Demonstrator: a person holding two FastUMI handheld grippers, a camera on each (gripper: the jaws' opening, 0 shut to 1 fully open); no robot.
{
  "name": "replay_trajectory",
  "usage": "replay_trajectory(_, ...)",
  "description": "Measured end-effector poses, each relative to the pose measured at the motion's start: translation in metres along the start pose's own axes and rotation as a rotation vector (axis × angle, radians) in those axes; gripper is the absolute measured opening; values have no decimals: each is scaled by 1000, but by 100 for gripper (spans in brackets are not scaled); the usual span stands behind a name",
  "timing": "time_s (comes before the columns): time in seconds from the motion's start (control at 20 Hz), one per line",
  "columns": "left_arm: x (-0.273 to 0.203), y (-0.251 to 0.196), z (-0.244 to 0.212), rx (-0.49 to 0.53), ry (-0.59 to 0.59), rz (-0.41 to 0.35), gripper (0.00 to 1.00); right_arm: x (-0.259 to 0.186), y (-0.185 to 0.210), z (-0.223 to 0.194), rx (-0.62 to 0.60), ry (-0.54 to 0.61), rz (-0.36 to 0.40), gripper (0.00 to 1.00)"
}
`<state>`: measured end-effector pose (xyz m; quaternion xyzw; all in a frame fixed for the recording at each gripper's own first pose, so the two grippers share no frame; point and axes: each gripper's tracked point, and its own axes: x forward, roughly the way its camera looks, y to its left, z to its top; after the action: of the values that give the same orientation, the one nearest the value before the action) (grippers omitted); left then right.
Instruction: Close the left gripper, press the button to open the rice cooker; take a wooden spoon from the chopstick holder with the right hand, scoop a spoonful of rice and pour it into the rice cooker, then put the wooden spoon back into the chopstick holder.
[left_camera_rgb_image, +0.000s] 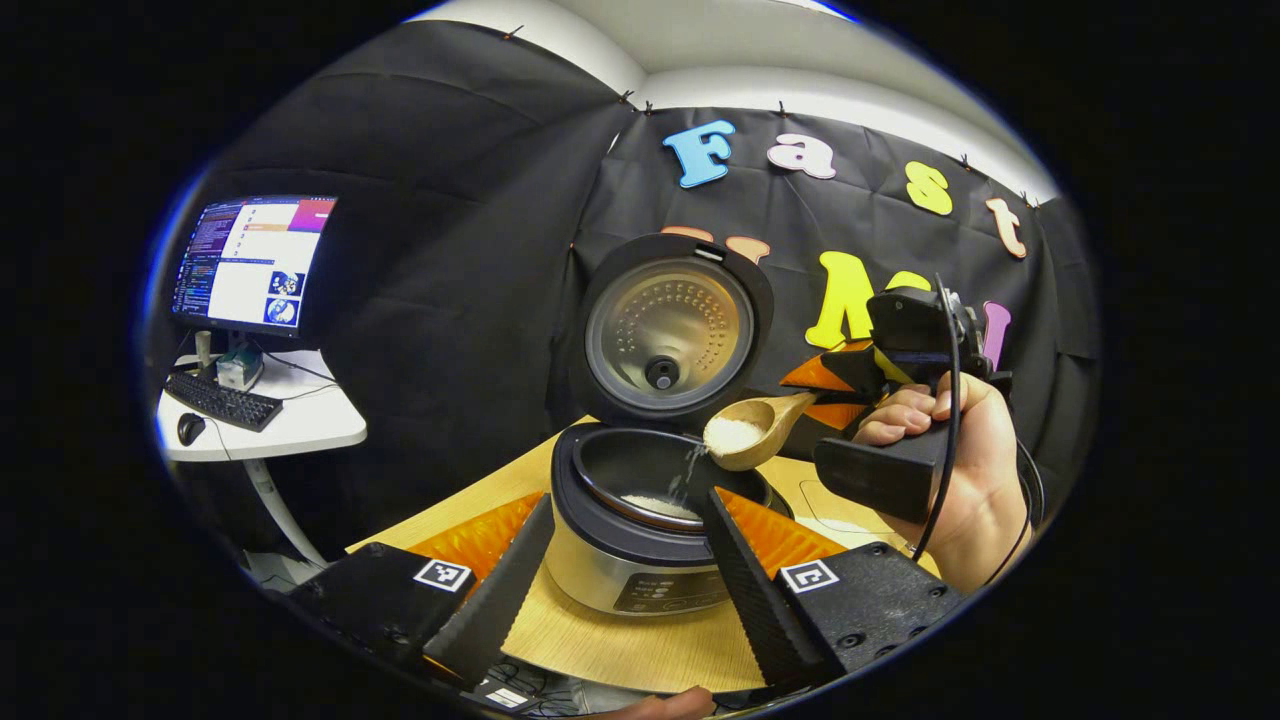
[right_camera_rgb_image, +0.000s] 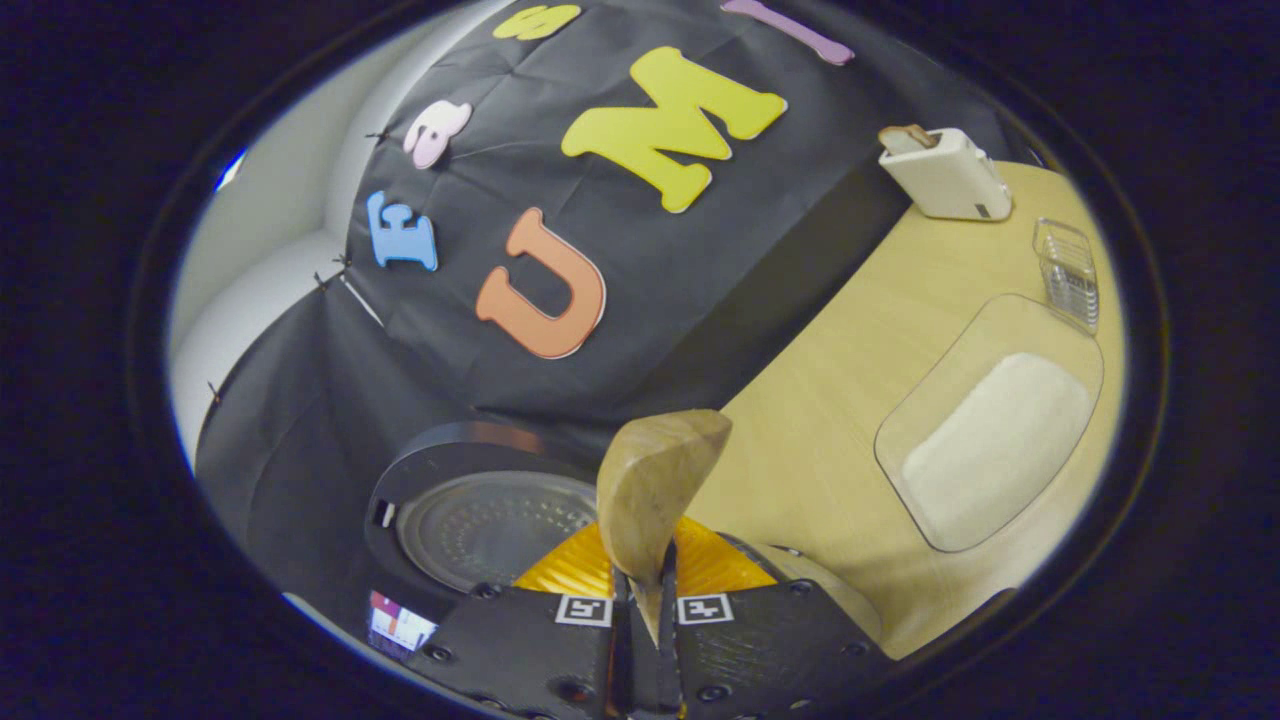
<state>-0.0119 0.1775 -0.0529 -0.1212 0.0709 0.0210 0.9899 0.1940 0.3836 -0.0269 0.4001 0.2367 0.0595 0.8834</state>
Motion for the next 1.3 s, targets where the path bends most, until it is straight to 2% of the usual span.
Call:
replay_trajectory(0.1, 0, -1, -1, 7, 2, 0, 96, 6, 4, -3, -88, 11, -10, 10)
replay_trajectory(0.15, 0, -2, -1, 9, 1, -1, 96, 8, 6, -4, -135, 11, -11, 7)
replay_trajectory(0.35, -1, -2, -1, 16, 1, -2, 96, 15, 19, -10, -351, 8, -18, 12)
replay_trajectory(0.4, -2, -1, -1, 17, 1, -1, 96, 16, 23, -14, -402, 13, -12, 7)
replay_trajectory(0.55, -1, 3, -3, 20, 5, 8, 96, 20, 33, -26, -543, 35, 3, 10)
replay_trajectory(0.7, -2, 14, -5, 26, 12, 40, 96, 19, 41, -21, -702, -9, -2, 11)
replay_trajectory(1.0, -1, 21, -8, 20, 25, 66, 96, 23, 52, -25, -940, -51, 24, 11)
replay_trajectory(1.3, 0, 24, -9, 45, 31, 91, 96, 27, 65, -42, -1266, -47, 65, 11)
